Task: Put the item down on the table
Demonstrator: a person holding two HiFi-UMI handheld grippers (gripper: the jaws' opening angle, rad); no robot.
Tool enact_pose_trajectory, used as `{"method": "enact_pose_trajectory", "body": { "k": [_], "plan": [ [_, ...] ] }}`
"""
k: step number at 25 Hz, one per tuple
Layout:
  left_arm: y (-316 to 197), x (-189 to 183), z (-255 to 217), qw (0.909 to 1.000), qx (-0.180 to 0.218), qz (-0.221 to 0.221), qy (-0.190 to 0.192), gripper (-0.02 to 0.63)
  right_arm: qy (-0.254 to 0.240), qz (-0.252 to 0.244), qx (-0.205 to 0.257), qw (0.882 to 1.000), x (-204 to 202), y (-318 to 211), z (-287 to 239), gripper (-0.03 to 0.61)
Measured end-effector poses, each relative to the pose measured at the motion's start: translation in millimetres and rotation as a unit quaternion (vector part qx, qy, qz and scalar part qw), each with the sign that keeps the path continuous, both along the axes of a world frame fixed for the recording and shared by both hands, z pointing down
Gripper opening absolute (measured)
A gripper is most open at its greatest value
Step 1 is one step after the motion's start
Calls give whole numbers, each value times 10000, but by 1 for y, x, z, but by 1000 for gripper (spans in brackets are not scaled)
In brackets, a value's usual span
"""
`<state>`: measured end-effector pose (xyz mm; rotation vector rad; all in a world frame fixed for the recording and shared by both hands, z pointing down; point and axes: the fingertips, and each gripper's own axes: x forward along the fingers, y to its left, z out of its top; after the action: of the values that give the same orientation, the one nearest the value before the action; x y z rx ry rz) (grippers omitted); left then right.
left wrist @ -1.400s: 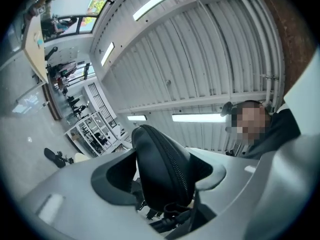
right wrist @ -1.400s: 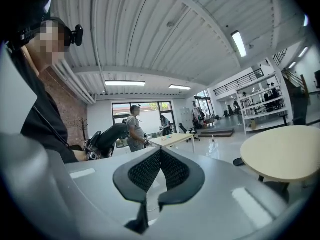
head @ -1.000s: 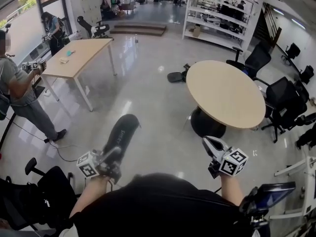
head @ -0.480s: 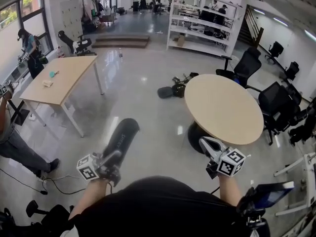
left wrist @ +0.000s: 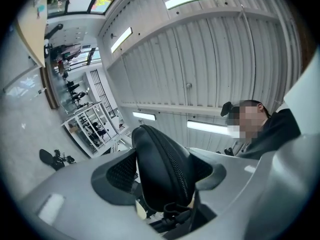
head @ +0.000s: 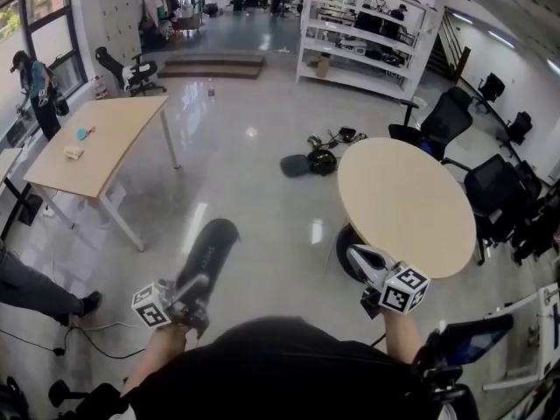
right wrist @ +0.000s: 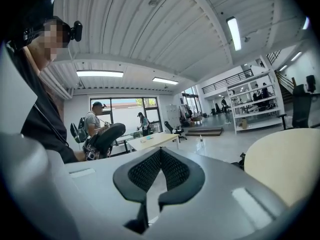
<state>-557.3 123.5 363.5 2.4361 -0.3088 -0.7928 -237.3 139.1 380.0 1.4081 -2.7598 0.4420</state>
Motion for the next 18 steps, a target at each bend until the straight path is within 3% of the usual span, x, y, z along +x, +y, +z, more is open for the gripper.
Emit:
{"method": "enact_pose_trajectory", "body": {
  "k": [3,9,14,18],
  "plan": [
    [-33,9,11,9998,-74,-153,-74,298,-73,-188,-28,9998,7,-46,14,14],
    [-117,55,-7,9972,166,-710,-177,298,-208,-764,143,9968,46,-167,16,14],
    [-179,107,-27,9949,283,-946,-220,298,-170,-1092,389,9931,91,-253,-10,14],
    [-223,151,-27,9946,236,-993,-179,298,-286,-1169,340,9921,131,-299,-2,14]
  ]
}}
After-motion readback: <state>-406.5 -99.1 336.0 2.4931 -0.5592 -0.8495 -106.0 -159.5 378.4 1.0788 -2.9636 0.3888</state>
